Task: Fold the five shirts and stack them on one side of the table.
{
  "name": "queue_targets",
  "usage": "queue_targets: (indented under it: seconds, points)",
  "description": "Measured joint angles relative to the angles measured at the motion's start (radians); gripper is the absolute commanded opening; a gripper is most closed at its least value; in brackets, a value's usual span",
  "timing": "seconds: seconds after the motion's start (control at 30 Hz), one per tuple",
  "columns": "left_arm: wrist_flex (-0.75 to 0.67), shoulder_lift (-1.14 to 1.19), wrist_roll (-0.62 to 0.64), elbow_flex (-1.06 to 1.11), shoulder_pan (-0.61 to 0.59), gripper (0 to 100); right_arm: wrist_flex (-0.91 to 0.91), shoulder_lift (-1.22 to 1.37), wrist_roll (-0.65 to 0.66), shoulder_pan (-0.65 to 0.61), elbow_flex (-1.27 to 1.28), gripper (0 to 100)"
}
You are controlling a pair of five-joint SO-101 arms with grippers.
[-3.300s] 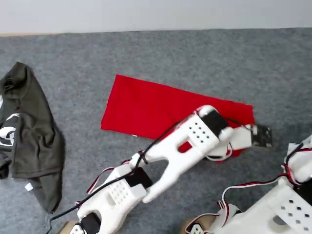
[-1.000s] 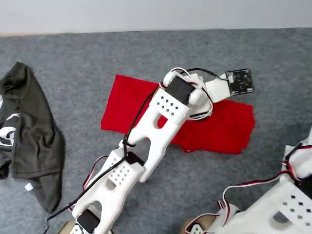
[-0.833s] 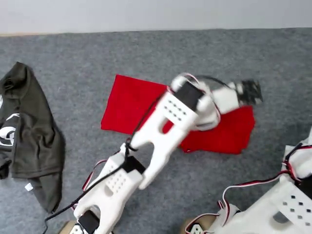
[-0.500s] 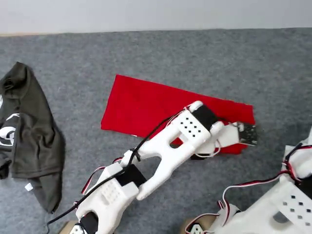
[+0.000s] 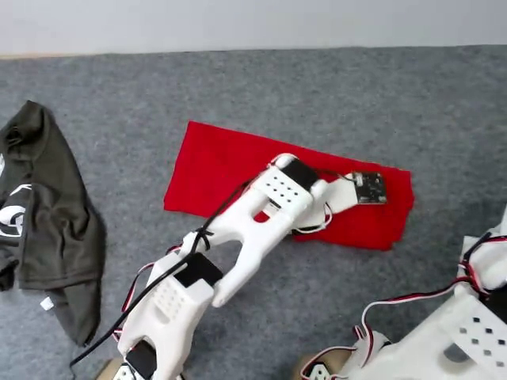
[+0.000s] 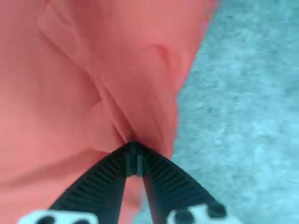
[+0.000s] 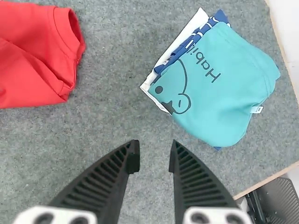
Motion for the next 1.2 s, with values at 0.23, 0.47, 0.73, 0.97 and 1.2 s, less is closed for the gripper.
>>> queue_targets:
  seconds: [0.23, 0.47, 0.73, 0.97, 1.2]
  points:
    - [-0.031, 0.0, -0.008, -0.025, -0.041, 0, 0.0, 0.0, 0.0, 0.0, 0.0, 10.8]
    - [-0.078, 0.103, -0.008, -0.114, -0.095, 0, 0.0, 0.0, 0.0, 0.0, 0.0, 10.8]
    - [0.186, 0.12, -0.014, -0.456, -0.106, 0, 0.0, 0.0, 0.0, 0.0, 0.0, 10.8]
    - [0.324, 0.12, 0.02, -0.585, -0.046, 0, 0.0, 0.0, 0.0, 0.0, 0.0, 10.8]
    - [0.328, 0.12, 0.023, -0.423, -0.002, 0, 0.0, 0.0, 0.0, 0.0, 0.0, 10.8]
